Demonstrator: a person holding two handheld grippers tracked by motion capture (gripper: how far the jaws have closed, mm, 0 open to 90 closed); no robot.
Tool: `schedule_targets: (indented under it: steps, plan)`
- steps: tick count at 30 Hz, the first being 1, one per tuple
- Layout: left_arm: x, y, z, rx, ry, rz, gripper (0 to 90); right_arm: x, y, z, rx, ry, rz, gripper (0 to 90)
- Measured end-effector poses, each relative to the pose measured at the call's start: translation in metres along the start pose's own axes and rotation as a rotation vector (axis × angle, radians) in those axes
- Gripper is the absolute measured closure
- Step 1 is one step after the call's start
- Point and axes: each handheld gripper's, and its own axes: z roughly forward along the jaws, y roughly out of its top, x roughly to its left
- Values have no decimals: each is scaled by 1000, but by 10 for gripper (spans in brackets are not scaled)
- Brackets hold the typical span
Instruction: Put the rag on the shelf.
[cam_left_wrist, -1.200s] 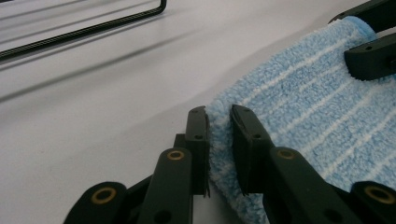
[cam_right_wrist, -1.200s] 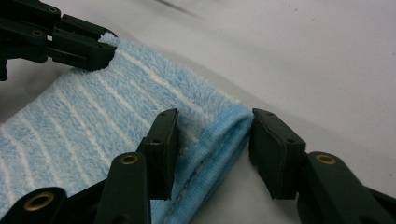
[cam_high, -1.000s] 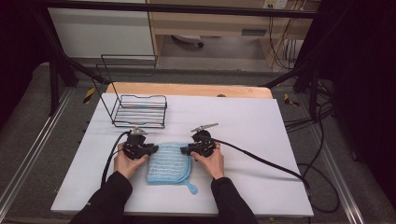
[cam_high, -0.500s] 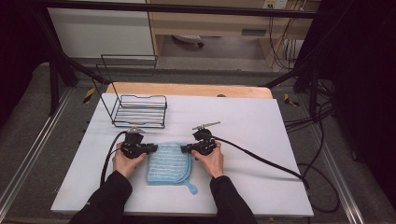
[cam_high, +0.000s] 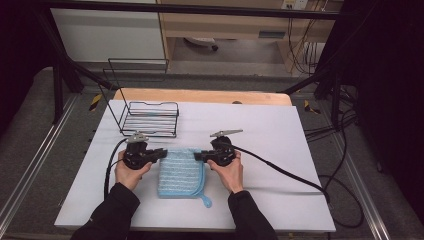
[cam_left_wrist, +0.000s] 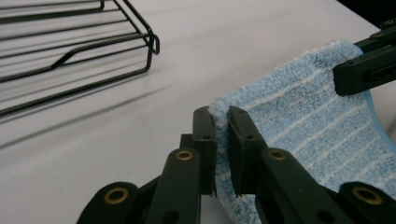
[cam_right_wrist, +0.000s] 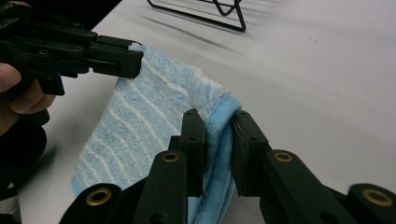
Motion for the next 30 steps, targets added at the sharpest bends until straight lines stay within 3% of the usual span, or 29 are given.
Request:
schedule_targets:
  steps: [12,16,23,27,30]
  plan:
    - [-12,15,-25,-98,-21,44,823,12,4,-22,-102,15,-40,773]
    - [-16,18,-32,-128,-21,61,823,16,5,-31,-149,15,-73,772]
    - [-27,24,-40,-158,1,107,823,21,7,-41,-197,9,-109,772]
    - [-30,26,-43,-172,-2,112,822,22,7,-45,-214,11,-110,772]
    - [-32,28,-47,-186,0,116,822,27,10,-50,-234,0,-141,771]
